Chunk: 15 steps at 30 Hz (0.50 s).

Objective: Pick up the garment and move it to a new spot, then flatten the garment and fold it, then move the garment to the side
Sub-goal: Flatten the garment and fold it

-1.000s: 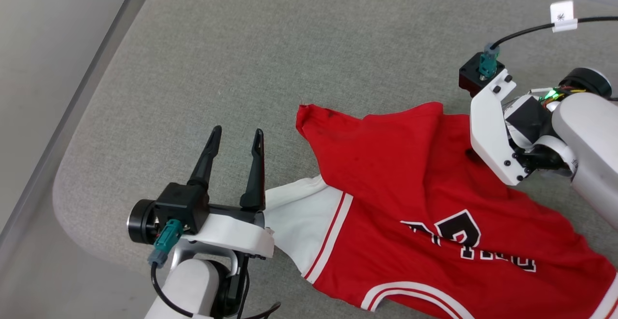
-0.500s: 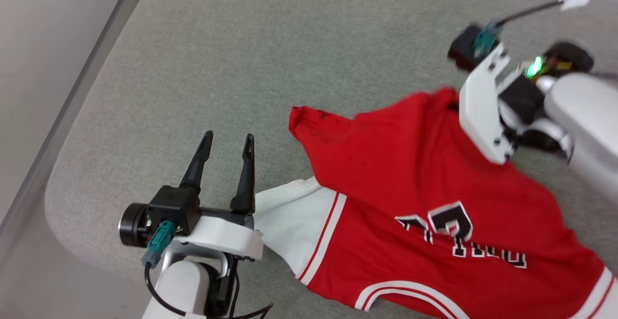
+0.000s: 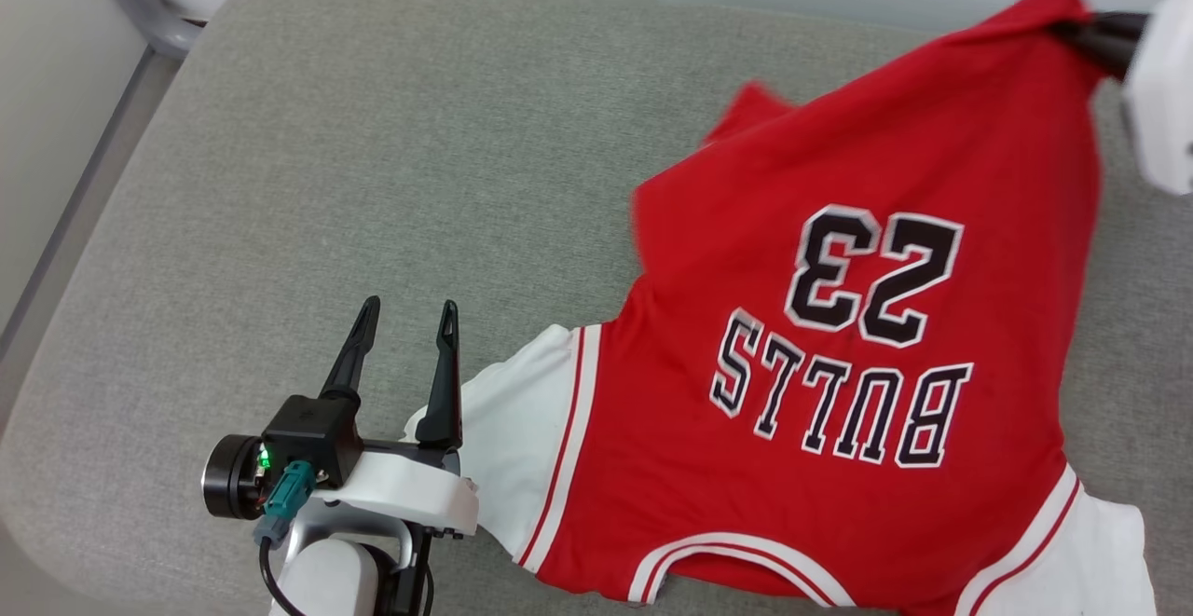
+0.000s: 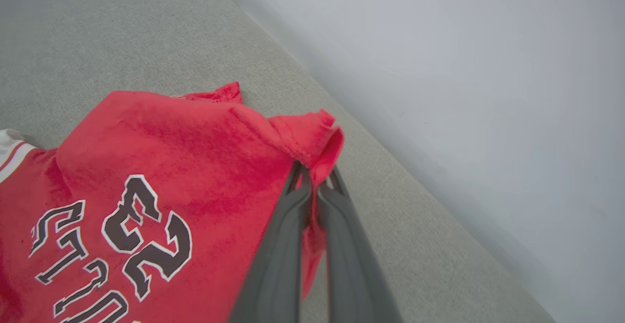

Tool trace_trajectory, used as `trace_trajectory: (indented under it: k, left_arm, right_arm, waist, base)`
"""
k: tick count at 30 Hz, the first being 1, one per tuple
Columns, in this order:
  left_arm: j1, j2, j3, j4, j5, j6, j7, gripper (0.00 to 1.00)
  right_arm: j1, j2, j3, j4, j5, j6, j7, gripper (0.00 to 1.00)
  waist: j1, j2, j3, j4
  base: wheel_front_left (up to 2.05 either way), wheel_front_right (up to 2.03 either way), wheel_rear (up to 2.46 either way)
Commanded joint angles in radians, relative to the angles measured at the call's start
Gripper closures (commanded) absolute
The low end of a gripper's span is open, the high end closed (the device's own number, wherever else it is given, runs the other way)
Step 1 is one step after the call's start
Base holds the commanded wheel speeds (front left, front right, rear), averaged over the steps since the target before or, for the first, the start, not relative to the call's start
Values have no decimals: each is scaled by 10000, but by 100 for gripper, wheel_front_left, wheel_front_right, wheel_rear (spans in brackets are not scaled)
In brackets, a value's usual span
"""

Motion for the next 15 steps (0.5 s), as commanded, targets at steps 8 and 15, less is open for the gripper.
trace_trajectory:
  k: [8, 15]
  left_arm:
    - [-48, -25, 55, 90, 127, -120, -24, 0]
    - [-197, -34, -40, 139, 58, -118, -25, 0]
  right_arm:
    - [696, -851, -1029, 1618, 538, -14, -426, 100]
    - [1431, -667, -1460, 3913, 148, -14, -608, 100]
  waist:
    - [0, -1, 213, -130]
    - [0, -1, 579, 59]
  base:
    - [0, 0, 0]
    - [0, 0, 0]
